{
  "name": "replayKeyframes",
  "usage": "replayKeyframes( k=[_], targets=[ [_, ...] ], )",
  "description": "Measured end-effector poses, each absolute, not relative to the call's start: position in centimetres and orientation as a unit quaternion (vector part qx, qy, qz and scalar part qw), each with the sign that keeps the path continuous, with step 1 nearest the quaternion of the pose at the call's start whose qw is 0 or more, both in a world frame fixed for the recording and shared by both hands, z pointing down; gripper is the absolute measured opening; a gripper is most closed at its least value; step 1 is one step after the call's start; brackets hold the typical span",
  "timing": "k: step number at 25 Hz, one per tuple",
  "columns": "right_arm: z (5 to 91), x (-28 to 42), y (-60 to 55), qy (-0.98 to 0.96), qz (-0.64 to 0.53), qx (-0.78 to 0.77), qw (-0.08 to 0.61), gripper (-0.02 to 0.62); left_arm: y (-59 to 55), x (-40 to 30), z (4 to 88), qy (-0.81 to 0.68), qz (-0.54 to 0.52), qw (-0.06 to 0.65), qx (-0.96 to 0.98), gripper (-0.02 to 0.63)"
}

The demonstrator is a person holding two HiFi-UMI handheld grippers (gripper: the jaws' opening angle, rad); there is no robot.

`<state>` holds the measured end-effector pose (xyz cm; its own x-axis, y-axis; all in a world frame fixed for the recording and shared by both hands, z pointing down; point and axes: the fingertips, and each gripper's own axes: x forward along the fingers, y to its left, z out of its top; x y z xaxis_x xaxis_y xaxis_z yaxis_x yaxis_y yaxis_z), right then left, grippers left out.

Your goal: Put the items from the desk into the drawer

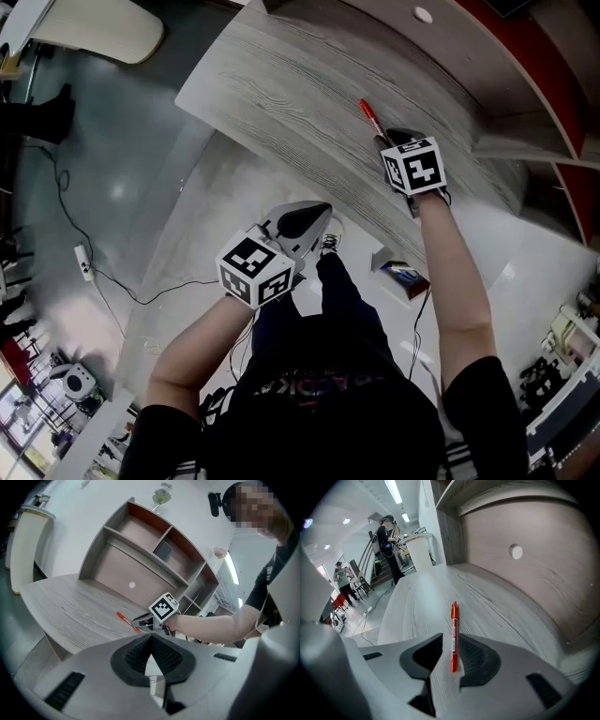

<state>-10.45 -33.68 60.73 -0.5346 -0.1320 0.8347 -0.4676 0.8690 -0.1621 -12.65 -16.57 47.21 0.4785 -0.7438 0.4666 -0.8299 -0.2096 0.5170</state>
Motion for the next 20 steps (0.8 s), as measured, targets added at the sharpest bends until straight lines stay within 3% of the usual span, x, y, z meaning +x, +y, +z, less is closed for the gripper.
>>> replayKeyframes(
  k=[15, 20],
  targets=[
    [62.5, -10.1, -34.3, -0.823, 0.188, 0.171, 0.508, 0.112, -15.7, -12.4, 47.3, -0.514, 0.051, 0.376, 0.769, 0.005],
    [62.6, -10.4, -34.3, -0.818, 0.177, 0.172, 0.519, 0.055, -15.6, -12.5, 47.1, -0.514, 0.048, 0.373, 0.771, 0.005]
  ],
)
